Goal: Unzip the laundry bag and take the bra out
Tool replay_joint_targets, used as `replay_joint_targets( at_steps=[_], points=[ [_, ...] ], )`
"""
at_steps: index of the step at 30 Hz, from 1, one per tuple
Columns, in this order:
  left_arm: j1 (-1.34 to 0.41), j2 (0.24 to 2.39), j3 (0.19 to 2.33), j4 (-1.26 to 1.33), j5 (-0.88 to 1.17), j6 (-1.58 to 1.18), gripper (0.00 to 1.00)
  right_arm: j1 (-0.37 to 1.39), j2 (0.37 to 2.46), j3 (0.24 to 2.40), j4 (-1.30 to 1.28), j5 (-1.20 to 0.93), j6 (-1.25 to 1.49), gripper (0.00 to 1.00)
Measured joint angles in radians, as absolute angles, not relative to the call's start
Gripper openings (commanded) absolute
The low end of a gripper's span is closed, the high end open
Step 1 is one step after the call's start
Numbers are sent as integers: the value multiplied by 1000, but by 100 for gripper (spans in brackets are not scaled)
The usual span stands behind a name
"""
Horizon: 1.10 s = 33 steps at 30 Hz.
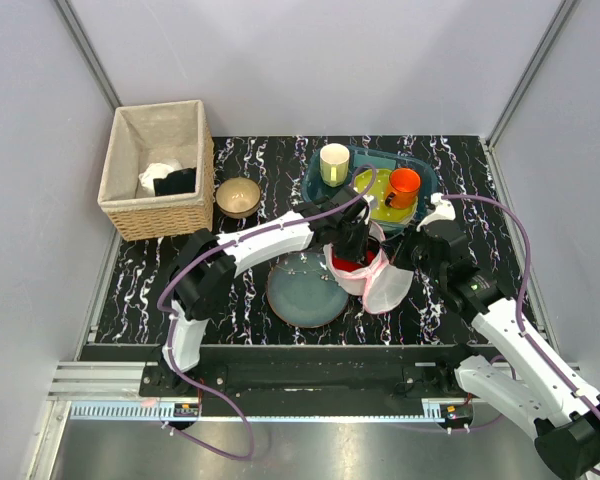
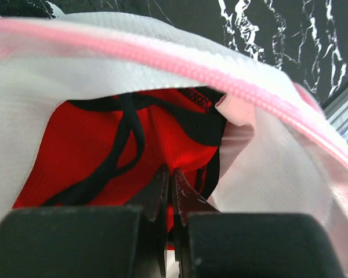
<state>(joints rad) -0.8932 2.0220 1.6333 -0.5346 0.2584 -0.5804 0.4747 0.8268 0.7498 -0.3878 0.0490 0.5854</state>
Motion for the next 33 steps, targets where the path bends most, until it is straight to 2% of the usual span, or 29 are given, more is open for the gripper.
replay_joint_targets(
  at_steps=[5,15,33],
  points=[
    [-892,1954,1617,-531,253,-587,0,475,818,739,-386,49,590,0],
    [-850,1624,1579,-461,323,-574,0,475,818,702,-386,51,607,0],
    [-639,1489,1646,-507,300,-574,0,475,833,700,-387,60,625,0]
  ],
)
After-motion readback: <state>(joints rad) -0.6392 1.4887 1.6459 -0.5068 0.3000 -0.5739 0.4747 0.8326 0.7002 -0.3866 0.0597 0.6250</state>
